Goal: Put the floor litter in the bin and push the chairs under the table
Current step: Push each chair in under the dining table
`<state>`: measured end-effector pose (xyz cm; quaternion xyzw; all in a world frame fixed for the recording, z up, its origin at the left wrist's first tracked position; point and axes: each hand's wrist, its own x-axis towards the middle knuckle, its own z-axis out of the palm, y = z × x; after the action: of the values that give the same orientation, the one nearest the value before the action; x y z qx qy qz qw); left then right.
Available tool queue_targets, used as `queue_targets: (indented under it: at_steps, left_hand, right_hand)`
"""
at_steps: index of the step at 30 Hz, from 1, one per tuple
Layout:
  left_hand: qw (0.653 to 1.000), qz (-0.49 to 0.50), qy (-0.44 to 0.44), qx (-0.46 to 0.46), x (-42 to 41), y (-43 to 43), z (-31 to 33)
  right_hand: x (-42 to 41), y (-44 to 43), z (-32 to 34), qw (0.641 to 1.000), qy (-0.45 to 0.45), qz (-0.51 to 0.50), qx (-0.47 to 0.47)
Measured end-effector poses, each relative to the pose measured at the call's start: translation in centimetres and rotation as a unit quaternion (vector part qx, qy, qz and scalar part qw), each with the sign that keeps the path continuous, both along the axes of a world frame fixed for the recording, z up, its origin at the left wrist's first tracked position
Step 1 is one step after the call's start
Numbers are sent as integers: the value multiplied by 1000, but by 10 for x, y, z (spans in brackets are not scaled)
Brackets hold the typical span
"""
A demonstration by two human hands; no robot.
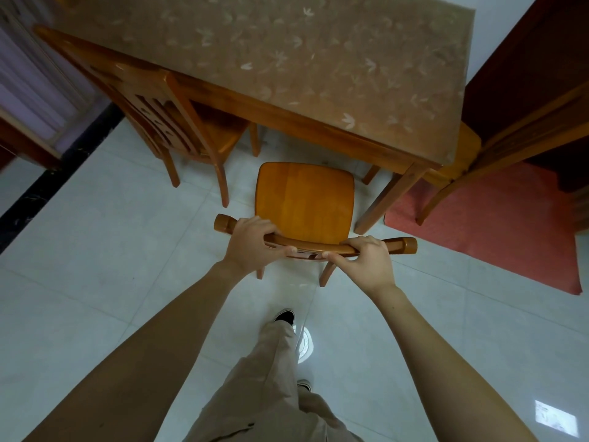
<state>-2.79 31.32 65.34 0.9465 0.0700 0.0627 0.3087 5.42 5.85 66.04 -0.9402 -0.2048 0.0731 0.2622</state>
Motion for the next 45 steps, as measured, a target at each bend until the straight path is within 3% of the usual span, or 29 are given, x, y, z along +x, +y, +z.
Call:
queue_targets:
  at_steps: [10, 26, 31, 36, 41, 45]
  left_hand:
    - [999, -20, 20, -31, 4, 33, 5]
    - [996, -54, 64, -9, 10, 70, 14]
    - [1000, 18, -15, 1, -10, 52, 5]
    - [992, 83, -25, -92, -9, 36, 2]
    - [989, 78, -68, -106, 0, 42, -1]
    - [992, 63, -55, -99, 20, 61, 1]
  right_hand:
    - [-17, 27, -3, 1000, -8, -13, 0]
    - [-30, 52, 1, 1000, -13, -10, 14]
    - [-28, 34, -2, 998, -16, -37, 45]
    - [-25, 34, -9, 995, -8, -56, 85]
    - [-20, 38, -14, 993, -16, -65, 98]
    - [-10, 56, -11, 993, -7, -76, 94]
